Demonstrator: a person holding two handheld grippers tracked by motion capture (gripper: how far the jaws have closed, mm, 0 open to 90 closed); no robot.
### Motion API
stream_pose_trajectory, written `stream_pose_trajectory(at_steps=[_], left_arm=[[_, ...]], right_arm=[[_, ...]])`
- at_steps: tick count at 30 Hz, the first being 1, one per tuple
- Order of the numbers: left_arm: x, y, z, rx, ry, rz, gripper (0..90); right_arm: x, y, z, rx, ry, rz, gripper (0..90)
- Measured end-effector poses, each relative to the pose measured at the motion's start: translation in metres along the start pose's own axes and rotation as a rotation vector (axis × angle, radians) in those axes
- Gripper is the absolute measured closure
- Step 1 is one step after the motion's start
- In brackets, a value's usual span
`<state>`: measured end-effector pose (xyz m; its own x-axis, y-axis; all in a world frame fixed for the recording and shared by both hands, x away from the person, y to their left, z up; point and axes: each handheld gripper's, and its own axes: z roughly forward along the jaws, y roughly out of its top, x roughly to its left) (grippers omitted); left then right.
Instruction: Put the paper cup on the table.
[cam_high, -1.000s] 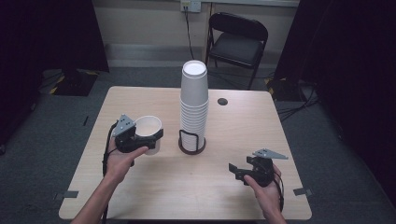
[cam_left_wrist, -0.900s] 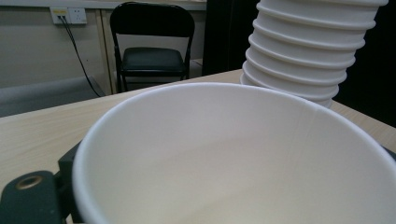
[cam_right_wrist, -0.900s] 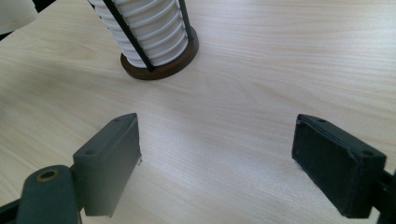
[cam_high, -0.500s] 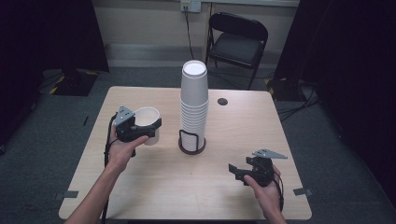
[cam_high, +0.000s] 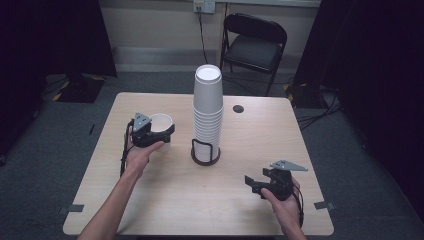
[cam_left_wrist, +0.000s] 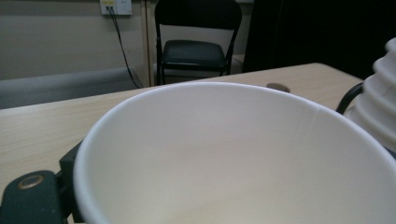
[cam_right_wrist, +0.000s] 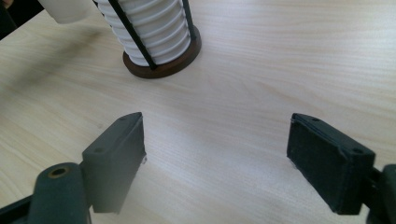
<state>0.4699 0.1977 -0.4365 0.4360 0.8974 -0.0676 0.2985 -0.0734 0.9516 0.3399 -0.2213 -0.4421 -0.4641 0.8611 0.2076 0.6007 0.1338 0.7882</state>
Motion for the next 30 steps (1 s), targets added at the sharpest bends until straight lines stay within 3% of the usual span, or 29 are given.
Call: stream_pose_trajectory(at_steps=[4, 13, 16, 19, 24, 27, 30], left_arm=[[0.001, -0.005, 0.009, 0.006, -0.003, -0.025, 9.8], [-0.003, -0.014, 0.026, 0.048, -0.016, -0.024, 9.4], [-0.004, -0.017, 0.026, 0.040, -0.026, -0.023, 9.3], [-0.003, -0.020, 0.026, 0.060, -0.020, 0.015, 9.2], [-0.002, -0.023, 0.022, 0.046, -0.037, 0.021, 9.2], [-0.001, -0.023, 0.020, 0.079, -0.062, 0.009, 9.0], [0.000, -0.024, 0.019, 0.100, -0.068, 0.023, 9.4]], right_arm=[[0.000, 0.000, 0.000, -0.005, 0.006, -0.006, 17.8], [0.000, -0.001, 0.003, 0.011, 0.009, -0.002, 17.9], [0.000, -0.001, 0.002, 0.011, 0.012, -0.006, 17.9], [-0.002, -0.001, 0.002, 0.011, 0.009, -0.002, 17.9], [-0.002, -0.002, 0.002, 0.014, 0.012, 0.003, 17.9], [-0.002, -0.001, 0.003, 0.017, 0.012, 0.006, 18.0], [-0.001, -0.002, 0.003, 0.021, 0.011, 0.004, 18.0]])
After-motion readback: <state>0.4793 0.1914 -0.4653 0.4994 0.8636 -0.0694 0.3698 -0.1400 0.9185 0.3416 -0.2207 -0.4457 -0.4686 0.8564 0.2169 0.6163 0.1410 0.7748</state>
